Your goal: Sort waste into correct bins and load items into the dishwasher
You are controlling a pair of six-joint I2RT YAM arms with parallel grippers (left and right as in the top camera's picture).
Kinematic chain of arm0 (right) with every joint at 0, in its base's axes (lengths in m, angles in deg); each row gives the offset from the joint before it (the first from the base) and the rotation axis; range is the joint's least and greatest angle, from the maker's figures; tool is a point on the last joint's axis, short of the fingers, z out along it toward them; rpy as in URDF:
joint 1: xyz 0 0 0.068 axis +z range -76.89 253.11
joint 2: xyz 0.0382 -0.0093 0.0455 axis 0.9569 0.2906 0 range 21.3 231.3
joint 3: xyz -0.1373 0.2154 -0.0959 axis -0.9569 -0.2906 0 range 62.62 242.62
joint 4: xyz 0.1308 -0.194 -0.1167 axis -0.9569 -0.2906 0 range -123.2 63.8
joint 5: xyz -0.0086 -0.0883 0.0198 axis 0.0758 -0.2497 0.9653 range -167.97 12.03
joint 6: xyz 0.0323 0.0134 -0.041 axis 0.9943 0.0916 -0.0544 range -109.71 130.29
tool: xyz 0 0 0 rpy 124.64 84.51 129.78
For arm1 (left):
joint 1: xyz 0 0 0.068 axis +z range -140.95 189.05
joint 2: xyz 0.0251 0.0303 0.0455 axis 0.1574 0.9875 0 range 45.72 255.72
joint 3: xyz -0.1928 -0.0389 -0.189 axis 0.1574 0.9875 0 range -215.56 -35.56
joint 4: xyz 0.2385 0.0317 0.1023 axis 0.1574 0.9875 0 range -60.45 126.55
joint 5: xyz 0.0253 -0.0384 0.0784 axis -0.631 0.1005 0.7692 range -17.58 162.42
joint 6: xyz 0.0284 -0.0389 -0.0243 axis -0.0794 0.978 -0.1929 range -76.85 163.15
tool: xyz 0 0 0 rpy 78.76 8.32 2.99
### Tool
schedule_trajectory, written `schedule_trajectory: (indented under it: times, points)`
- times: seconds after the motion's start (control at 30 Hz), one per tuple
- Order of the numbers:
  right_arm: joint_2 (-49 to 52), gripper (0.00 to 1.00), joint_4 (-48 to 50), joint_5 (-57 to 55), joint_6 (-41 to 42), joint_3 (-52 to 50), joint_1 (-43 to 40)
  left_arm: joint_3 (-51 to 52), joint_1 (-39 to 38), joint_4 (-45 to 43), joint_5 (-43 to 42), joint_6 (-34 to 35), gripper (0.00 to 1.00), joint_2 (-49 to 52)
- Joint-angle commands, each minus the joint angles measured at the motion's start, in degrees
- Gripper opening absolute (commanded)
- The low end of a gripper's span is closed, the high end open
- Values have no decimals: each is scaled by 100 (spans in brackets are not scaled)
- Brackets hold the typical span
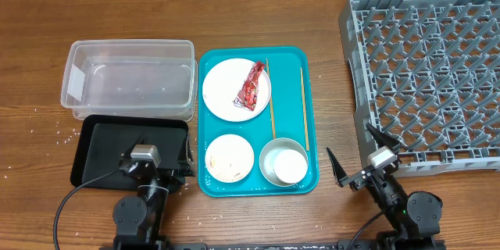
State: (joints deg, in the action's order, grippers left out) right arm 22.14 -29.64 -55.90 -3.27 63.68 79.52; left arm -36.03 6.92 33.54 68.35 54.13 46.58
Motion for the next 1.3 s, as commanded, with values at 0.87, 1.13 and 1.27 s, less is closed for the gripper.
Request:
schedule_trajectory:
  times: [0.87, 1.13, 1.27]
  points:
    - [-68, 100, 223, 378, 1626, 11, -15, 0, 24, -468, -973, 887, 100, -33]
    - [28, 100, -732, 413, 2406, 1174, -17, -1132, 24, -168, -1467, 1128, 100, 177]
    - [527, 100, -1519, 413, 2406, 2179, -17, -2352, 24, 640, -1622, 1023, 100, 951]
